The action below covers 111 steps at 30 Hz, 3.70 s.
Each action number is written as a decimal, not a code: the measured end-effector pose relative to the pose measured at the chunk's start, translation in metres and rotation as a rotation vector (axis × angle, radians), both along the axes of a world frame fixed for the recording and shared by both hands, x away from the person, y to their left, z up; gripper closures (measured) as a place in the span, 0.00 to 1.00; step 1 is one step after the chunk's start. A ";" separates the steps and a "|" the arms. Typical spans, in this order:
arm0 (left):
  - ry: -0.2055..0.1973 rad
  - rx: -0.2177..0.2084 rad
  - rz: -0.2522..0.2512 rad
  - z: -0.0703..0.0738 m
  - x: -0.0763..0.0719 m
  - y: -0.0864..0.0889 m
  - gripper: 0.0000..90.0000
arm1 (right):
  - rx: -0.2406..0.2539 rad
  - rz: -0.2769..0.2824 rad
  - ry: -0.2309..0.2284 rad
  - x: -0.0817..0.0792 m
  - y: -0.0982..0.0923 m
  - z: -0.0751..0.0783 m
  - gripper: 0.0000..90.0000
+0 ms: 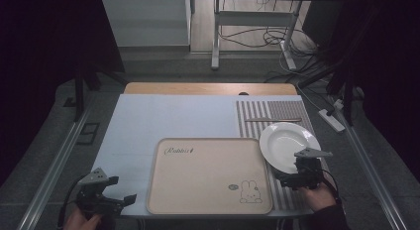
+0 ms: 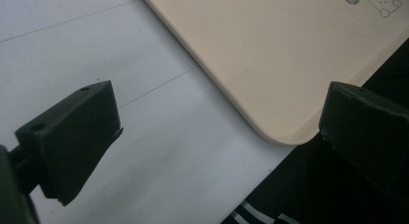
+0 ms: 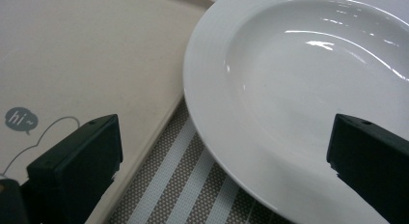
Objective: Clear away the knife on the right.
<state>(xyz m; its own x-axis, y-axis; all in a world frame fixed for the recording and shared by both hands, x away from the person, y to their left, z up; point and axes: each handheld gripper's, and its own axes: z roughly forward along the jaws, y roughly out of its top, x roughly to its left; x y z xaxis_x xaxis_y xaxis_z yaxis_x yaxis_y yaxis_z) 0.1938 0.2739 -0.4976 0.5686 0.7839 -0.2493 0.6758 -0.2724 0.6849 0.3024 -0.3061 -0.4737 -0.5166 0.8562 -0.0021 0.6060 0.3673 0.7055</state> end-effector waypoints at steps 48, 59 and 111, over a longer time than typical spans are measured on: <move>0.001 -0.001 0.000 0.000 0.001 0.000 0.01 | -0.083 -0.013 0.044 0.067 0.004 -0.003 0.00; 0.001 0.000 -0.002 0.000 0.002 0.000 0.01 | -0.083 -0.034 0.032 0.089 0.006 -0.001 0.00; -0.001 -0.001 -0.006 0.000 0.002 0.000 0.01 | -0.145 -0.150 0.101 0.197 -0.003 -0.006 0.00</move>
